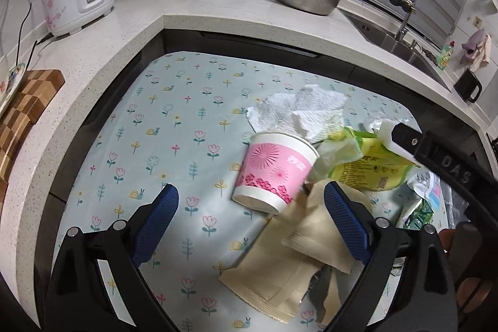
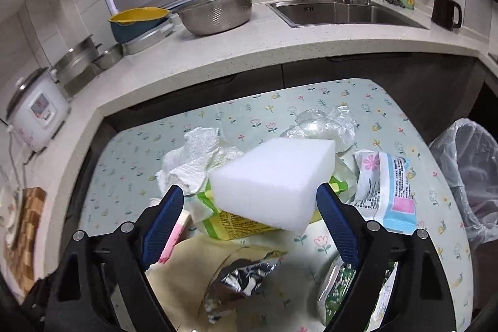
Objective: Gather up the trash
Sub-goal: 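Grasp the white sponge with the right tool while the left tool grasps the beige paper bag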
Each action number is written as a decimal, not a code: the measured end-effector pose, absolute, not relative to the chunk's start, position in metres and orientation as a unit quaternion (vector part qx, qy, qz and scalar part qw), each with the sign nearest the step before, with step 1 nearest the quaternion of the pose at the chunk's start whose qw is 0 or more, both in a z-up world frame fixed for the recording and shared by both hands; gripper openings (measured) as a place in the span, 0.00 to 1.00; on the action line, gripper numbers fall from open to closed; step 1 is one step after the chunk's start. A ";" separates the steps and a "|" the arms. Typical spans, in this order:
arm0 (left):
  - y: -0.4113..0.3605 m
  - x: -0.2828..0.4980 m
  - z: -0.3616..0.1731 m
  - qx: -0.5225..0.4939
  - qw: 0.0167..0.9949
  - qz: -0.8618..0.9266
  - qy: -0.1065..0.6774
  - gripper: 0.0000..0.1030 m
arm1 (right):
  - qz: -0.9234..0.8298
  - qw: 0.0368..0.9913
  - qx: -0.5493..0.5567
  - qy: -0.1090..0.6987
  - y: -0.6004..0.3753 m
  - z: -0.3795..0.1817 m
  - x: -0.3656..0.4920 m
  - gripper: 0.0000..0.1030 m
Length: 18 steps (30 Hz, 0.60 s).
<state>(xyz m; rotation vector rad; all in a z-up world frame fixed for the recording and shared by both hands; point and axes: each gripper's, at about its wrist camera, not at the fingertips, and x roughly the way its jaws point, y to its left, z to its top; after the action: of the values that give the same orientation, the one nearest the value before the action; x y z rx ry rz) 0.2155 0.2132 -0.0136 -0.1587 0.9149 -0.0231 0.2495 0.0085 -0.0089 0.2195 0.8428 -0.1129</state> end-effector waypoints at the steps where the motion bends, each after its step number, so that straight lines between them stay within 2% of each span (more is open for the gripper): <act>1: 0.215 0.217 -0.015 -0.079 0.893 -0.011 0.443 0.88 | -0.067 0.905 0.094 0.408 0.011 -0.011 0.253 0.81; 3: 0.217 0.218 -0.016 -0.082 0.892 -0.012 0.445 0.88 | -0.080 0.904 0.081 0.413 0.012 -0.014 0.256 0.81; 5: 0.216 0.217 -0.017 -0.082 0.891 -0.017 0.446 0.88 | -0.082 0.900 0.084 0.420 0.006 -0.017 0.255 0.68; 18: 0.155 0.196 -0.028 -0.052 0.885 -0.092 0.453 0.91 | -0.056 0.909 0.170 0.377 -0.057 0.017 0.197 0.66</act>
<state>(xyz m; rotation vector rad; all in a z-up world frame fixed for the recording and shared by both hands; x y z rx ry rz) 0.1956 0.1548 -0.0285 -0.1078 0.9433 -0.1908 0.1971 -0.0566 0.0167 0.3503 0.7775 -0.1164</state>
